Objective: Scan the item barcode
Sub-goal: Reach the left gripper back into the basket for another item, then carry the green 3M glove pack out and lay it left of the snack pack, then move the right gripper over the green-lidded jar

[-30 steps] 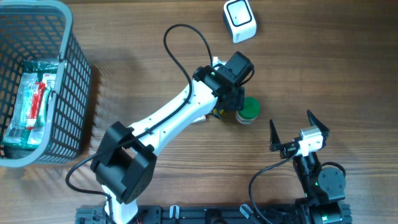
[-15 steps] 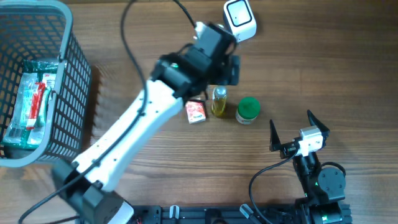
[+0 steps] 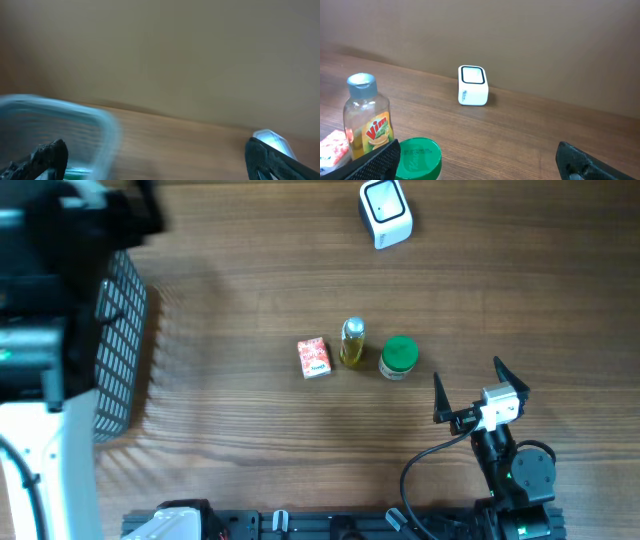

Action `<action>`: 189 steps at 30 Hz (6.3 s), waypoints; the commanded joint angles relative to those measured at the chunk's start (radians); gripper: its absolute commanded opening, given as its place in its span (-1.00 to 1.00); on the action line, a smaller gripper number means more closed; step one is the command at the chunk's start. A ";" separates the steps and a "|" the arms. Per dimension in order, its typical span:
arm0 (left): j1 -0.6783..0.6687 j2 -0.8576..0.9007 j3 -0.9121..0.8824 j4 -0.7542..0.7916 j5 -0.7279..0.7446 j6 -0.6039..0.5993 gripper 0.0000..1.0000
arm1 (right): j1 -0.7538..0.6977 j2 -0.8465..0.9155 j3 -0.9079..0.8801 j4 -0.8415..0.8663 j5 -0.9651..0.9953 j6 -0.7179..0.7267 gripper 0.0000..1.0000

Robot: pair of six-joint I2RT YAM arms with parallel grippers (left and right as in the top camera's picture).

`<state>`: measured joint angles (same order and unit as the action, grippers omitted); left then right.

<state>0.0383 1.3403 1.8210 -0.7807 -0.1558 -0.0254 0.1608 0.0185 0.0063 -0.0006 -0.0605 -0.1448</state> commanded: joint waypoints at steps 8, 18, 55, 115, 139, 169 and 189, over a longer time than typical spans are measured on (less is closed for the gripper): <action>0.449 0.227 0.010 -0.018 -0.002 0.206 1.00 | -0.005 -0.003 -0.001 0.003 -0.016 -0.012 0.99; 0.550 0.565 0.010 -0.169 0.058 0.420 1.00 | -0.005 -0.003 -0.001 0.003 -0.016 -0.012 0.99; 0.649 0.801 -0.261 -0.072 0.114 0.716 0.40 | -0.005 -0.003 -0.001 0.003 -0.016 -0.012 0.99; -0.468 0.383 -0.563 -0.053 -0.093 -0.405 -0.81 | -0.005 -0.003 -0.001 0.003 -0.016 -0.012 0.99; -0.420 0.397 -0.650 0.100 0.029 -0.292 0.75 | -0.005 -0.003 -0.001 0.003 -0.016 -0.012 0.99; -0.035 0.259 -0.532 0.051 0.208 -0.041 1.00 | -0.005 -0.003 -0.001 0.003 -0.016 -0.012 0.99; -0.035 0.259 -0.532 0.051 0.208 -0.041 1.00 | -0.005 -0.002 0.002 0.006 -0.086 0.215 0.99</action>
<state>-0.0006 1.6028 1.2816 -0.7292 0.0364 -0.0864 0.1608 0.0185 0.0063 -0.0006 -0.0925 -0.0013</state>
